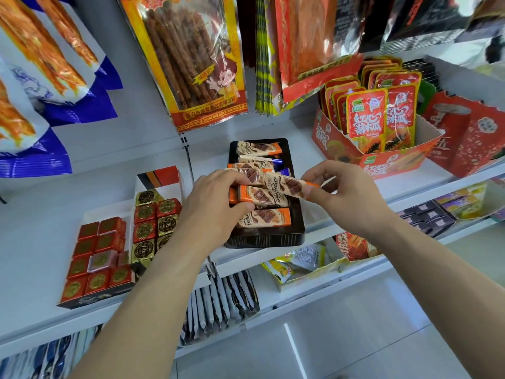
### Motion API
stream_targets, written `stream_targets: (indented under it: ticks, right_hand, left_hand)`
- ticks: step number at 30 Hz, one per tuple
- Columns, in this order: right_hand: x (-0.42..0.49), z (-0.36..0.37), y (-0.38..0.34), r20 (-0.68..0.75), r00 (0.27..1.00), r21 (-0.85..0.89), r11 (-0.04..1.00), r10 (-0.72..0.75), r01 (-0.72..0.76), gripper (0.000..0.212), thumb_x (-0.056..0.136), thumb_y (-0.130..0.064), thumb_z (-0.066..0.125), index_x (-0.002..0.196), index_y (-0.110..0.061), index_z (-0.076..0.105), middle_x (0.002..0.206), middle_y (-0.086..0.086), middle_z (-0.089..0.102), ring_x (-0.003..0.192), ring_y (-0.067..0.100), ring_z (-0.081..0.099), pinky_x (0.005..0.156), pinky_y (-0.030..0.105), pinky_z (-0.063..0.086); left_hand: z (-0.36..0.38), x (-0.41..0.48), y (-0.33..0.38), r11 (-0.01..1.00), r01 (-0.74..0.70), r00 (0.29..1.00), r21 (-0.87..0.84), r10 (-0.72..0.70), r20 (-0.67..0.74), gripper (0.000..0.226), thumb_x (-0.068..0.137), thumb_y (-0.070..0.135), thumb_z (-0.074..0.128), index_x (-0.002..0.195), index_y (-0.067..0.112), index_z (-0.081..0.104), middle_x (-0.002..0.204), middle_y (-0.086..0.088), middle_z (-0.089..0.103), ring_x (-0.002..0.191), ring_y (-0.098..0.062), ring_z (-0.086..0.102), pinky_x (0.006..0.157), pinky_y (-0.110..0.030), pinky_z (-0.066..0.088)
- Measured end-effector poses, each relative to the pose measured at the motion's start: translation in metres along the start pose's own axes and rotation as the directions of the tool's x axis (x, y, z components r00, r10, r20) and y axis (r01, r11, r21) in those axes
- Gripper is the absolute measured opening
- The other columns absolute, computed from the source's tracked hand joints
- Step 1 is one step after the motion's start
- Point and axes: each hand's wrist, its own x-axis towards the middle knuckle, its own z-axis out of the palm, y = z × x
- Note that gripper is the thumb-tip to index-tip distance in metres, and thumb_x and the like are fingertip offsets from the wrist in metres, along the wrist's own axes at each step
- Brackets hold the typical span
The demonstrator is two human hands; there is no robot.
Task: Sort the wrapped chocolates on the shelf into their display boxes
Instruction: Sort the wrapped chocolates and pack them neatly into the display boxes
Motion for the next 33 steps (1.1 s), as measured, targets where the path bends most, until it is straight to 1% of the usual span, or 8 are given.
stream_targets:
  ticks: [5, 7, 11, 16, 21, 25, 31, 33]
  right_hand:
    - [-0.002, -0.001, 0.000, -0.002, 1.000, -0.004, 1.000, 0.015, -0.015, 0.005, 0.088, -0.026, 0.073, 0.088, -0.028, 0.069, 0.081, -0.011, 0.065, 0.067, 0.009, 0.061, 0.050, 0.013, 0.041]
    - [-0.002, -0.002, 0.000, -0.004, 1.000, -0.009, 1.000, 0.023, -0.024, 0.004, 0.088, -0.027, 0.073, 0.090, -0.027, 0.069, 0.082, -0.011, 0.066, 0.068, 0.008, 0.061, 0.053, 0.018, 0.042]
    - [-0.002, -0.004, 0.003, -0.031, 0.999, 0.022, 0.999, 0.036, -0.036, 0.002, 0.090, -0.025, 0.070, 0.091, -0.027, 0.069, 0.083, -0.010, 0.065, 0.065, 0.010, 0.060, 0.058, 0.025, 0.042]
    - [0.000, -0.003, 0.000, -0.049, 0.998, 0.053, 0.998, 0.030, -0.028, 0.004, 0.093, -0.024, 0.067, 0.094, -0.027, 0.068, 0.087, -0.010, 0.065, 0.067, 0.014, 0.064, 0.064, 0.031, 0.049]
    - [0.000, -0.001, -0.006, -0.059, 0.998, 0.066, 0.998, 0.022, -0.018, 0.003, 0.093, -0.023, 0.066, 0.094, -0.026, 0.068, 0.085, -0.012, 0.065, 0.062, 0.003, 0.059, 0.061, 0.031, 0.048]
    - [0.001, 0.002, -0.008, -0.066, 0.998, 0.076, 0.997, 0.021, -0.016, 0.003, 0.093, -0.023, 0.066, 0.094, -0.024, 0.068, 0.084, -0.012, 0.064, 0.061, 0.003, 0.058, 0.062, 0.030, 0.047]
    - [0.003, 0.002, -0.004, -0.107, 0.994, 0.069, 0.997, 0.033, -0.026, 0.004, 0.093, -0.022, 0.065, 0.094, -0.025, 0.068, 0.084, -0.010, 0.064, 0.065, 0.011, 0.057, 0.061, 0.029, 0.046]
    - [0.003, 0.001, -0.003, -0.120, 0.992, 0.056, 0.998, 0.031, -0.025, 0.005, 0.093, -0.022, 0.064, 0.095, -0.025, 0.068, 0.087, -0.008, 0.064, 0.063, 0.009, 0.055, 0.058, 0.024, 0.042]
  left_hand:
    - [-0.002, 0.000, 0.004, 1.000, -0.002, 0.999, 0.027, 0.002, 0.035, 0.041, 0.090, 0.035, 0.068, 0.128, 0.042, 0.055, 0.093, 0.024, 0.044, 0.116, -0.017, 0.043, 0.090, -0.036, 0.040]
    - [-0.002, 0.000, 0.004, 0.999, -0.015, 1.000, 0.045, 0.014, 0.019, 0.040, 0.089, 0.035, 0.069, 0.127, 0.042, 0.057, 0.109, 0.015, 0.058, 0.116, -0.017, 0.044, 0.088, -0.035, 0.039]
    - [-0.005, 0.002, -0.001, 0.996, -0.044, 0.999, 0.081, 0.044, -0.003, 0.038, 0.089, 0.036, 0.069, 0.125, 0.040, 0.058, 0.129, 0.010, 0.061, 0.116, -0.017, 0.047, 0.087, -0.034, 0.038]
    - [-0.016, 0.003, -0.015, 0.986, 0.022, 0.998, -0.166, -0.030, -0.049, 0.032, 0.088, 0.025, 0.071, 0.116, 0.038, 0.063, 0.115, 0.009, 0.067, 0.098, -0.011, 0.061, 0.084, -0.034, 0.052]
    - [-0.029, 0.002, -0.025, 0.932, 0.101, 0.987, -0.347, -0.137, -0.079, 0.029, 0.090, 0.018, 0.070, 0.111, 0.036, 0.064, 0.106, 0.012, 0.068, 0.095, -0.002, 0.064, 0.083, -0.022, 0.049]
    - [-0.027, 0.000, -0.024, 0.918, 0.124, 0.988, -0.376, -0.151, -0.044, 0.028, 0.088, 0.018, 0.072, 0.114, 0.030, 0.067, 0.107, 0.011, 0.069, 0.092, 0.000, 0.067, 0.078, -0.013, 0.049]
    - [-0.016, 0.000, -0.014, 0.920, 0.128, 0.992, -0.370, -0.128, 0.025, 0.028, 0.088, 0.017, 0.072, 0.114, 0.027, 0.067, 0.106, 0.004, 0.071, 0.085, -0.008, 0.071, 0.083, -0.030, 0.056]
    - [-0.015, -0.001, -0.012, 0.923, 0.112, 0.994, -0.369, -0.103, 0.042, 0.028, 0.088, 0.016, 0.072, 0.113, 0.028, 0.067, 0.106, 0.005, 0.070, 0.082, -0.004, 0.071, 0.078, -0.026, 0.057]
